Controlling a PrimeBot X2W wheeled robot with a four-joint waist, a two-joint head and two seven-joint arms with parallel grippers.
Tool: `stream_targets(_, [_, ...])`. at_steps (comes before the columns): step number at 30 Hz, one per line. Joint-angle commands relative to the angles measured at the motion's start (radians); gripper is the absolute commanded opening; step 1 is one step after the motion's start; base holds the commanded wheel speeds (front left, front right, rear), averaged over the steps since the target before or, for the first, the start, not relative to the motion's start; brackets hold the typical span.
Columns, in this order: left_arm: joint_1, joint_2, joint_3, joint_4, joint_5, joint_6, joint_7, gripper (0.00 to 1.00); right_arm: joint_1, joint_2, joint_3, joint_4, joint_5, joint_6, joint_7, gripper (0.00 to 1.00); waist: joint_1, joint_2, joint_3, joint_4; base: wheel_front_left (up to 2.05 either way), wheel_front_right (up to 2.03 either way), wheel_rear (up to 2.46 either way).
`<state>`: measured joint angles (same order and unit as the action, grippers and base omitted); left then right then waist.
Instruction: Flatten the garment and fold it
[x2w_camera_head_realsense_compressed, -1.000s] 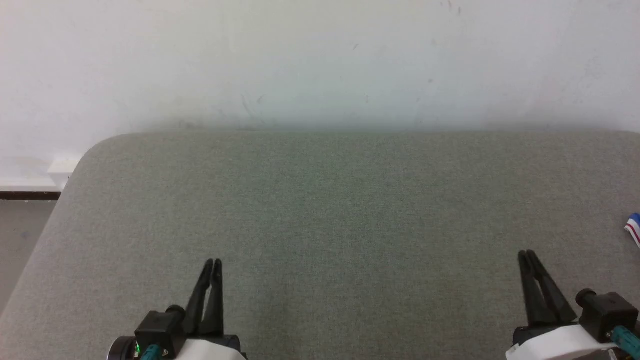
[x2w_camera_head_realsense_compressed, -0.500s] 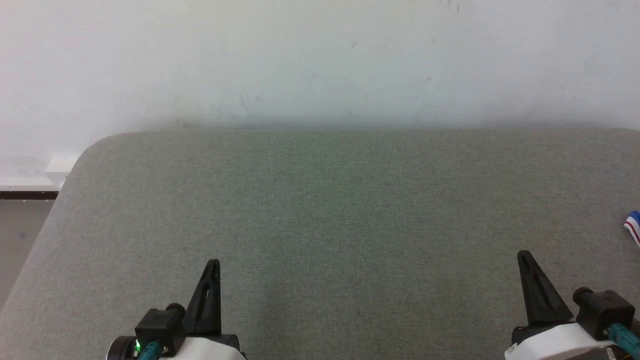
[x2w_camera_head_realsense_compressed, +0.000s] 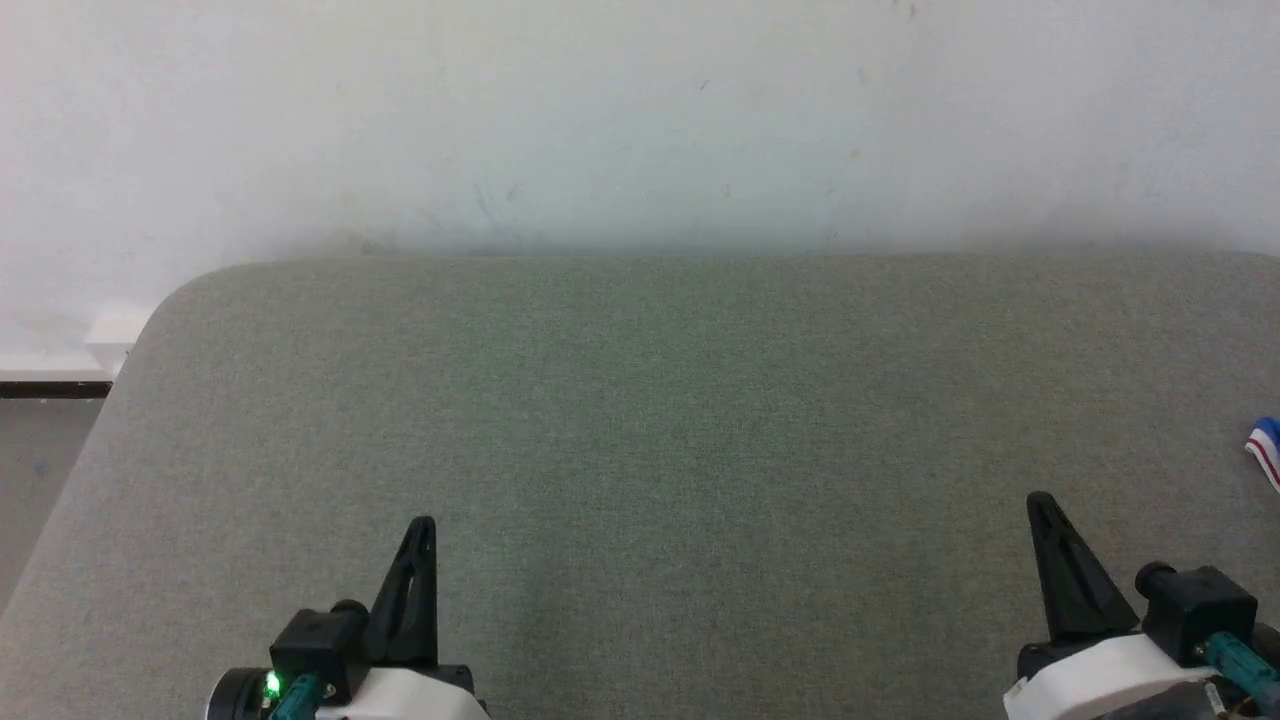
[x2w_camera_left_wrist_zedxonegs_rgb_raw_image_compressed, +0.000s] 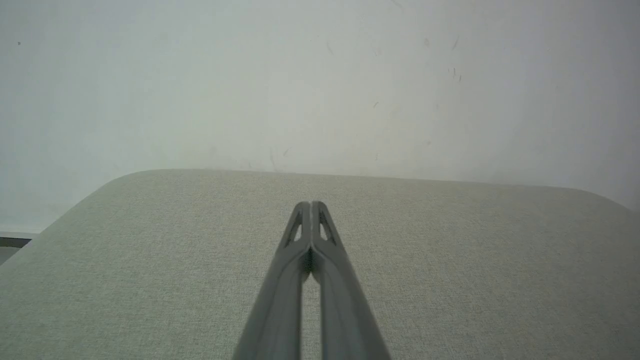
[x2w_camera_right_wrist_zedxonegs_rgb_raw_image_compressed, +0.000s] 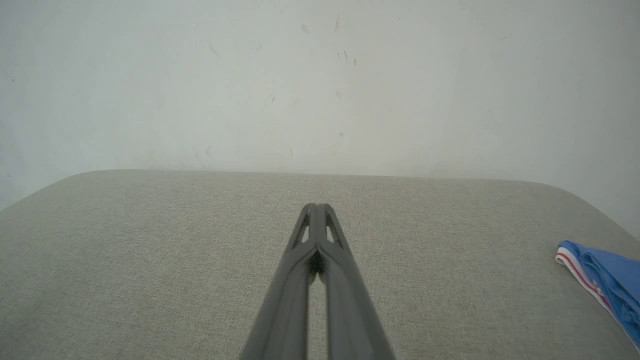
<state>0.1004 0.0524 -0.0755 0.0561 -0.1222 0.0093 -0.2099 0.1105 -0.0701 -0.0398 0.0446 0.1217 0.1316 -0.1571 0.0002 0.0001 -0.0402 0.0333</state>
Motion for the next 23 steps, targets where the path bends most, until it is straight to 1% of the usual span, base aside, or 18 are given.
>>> stream_targets(1, [-0.021,0.0,0.006,-0.006,0.009,-0.002,0.01,0.0,-0.014,0.004,0.002,-0.007,-0.012,0.0,0.007,0.0,-0.0001,-0.0001,0.001,-0.001,0.0,0.0,0.0])
stream_targets(23, [-0.038,-0.001,0.021,-0.017,0.034,-0.004,0.054,0.0,-0.035,0.008,0.01,-0.015,-0.036,0.0,0.04,0.0,-0.0001,-0.0001,0.01,-0.008,0.0,0.0,0.0])
